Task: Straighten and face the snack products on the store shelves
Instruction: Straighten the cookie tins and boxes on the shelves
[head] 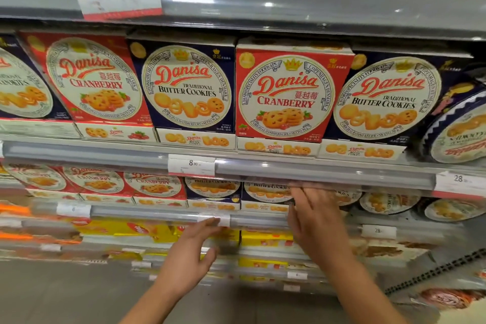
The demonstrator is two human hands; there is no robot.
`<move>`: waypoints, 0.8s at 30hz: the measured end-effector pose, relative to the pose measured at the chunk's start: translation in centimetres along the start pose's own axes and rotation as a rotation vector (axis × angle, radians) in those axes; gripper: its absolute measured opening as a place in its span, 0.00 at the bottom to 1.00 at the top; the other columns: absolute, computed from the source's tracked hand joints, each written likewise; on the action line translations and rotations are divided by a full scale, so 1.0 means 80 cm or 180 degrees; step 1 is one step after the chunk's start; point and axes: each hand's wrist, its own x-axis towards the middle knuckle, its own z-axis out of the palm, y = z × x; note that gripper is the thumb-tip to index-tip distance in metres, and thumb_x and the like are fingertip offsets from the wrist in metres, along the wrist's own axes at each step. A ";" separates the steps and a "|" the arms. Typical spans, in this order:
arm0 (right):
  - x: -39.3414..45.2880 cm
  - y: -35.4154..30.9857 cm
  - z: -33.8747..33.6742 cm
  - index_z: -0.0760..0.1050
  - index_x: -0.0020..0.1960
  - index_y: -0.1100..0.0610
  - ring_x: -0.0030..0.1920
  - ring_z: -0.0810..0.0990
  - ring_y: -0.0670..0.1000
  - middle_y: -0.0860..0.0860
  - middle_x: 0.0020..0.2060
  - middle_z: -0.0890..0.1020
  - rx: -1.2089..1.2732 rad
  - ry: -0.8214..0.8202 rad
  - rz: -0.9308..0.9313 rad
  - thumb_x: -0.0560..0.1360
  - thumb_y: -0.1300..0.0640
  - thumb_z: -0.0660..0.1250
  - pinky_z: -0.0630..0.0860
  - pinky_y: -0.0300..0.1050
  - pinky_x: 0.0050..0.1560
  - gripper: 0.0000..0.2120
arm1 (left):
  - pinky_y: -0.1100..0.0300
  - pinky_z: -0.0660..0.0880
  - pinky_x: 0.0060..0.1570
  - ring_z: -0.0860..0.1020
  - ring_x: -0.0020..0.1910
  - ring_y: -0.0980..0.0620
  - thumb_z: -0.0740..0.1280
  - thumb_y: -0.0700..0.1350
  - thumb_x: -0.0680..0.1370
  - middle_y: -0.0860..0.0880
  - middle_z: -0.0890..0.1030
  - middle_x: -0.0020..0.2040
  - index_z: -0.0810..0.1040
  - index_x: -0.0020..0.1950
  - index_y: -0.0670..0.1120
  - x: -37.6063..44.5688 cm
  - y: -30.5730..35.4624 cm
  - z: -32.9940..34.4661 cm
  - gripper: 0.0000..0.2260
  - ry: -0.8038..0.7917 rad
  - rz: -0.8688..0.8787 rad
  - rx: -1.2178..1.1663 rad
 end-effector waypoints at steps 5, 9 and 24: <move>-0.012 -0.015 -0.030 0.84 0.51 0.62 0.40 0.85 0.55 0.55 0.46 0.86 0.0381 0.0940 0.0379 0.77 0.60 0.65 0.82 0.49 0.36 0.10 | 0.54 0.75 0.60 0.73 0.65 0.55 0.64 0.49 0.77 0.58 0.76 0.64 0.78 0.65 0.54 -0.005 0.032 -0.051 0.17 0.1147 0.0715 0.0041; 0.021 -0.034 -0.076 0.84 0.51 0.62 0.38 0.85 0.56 0.55 0.42 0.87 0.0369 0.1352 0.0142 0.78 0.59 0.64 0.82 0.50 0.35 0.11 | 0.52 0.69 0.66 0.73 0.66 0.46 0.67 0.47 0.75 0.46 0.76 0.65 0.80 0.65 0.44 0.012 0.064 -0.109 0.19 0.1779 0.1169 0.0283; 0.153 -0.059 -0.193 0.70 0.73 0.64 0.72 0.70 0.62 0.61 0.70 0.74 -0.0280 0.1424 -0.0037 0.78 0.57 0.65 0.66 0.64 0.72 0.25 | 0.34 0.56 0.75 0.59 0.81 0.45 0.60 0.50 0.77 0.49 0.65 0.80 0.68 0.78 0.45 0.030 0.054 -0.125 0.29 0.1493 0.0997 0.0835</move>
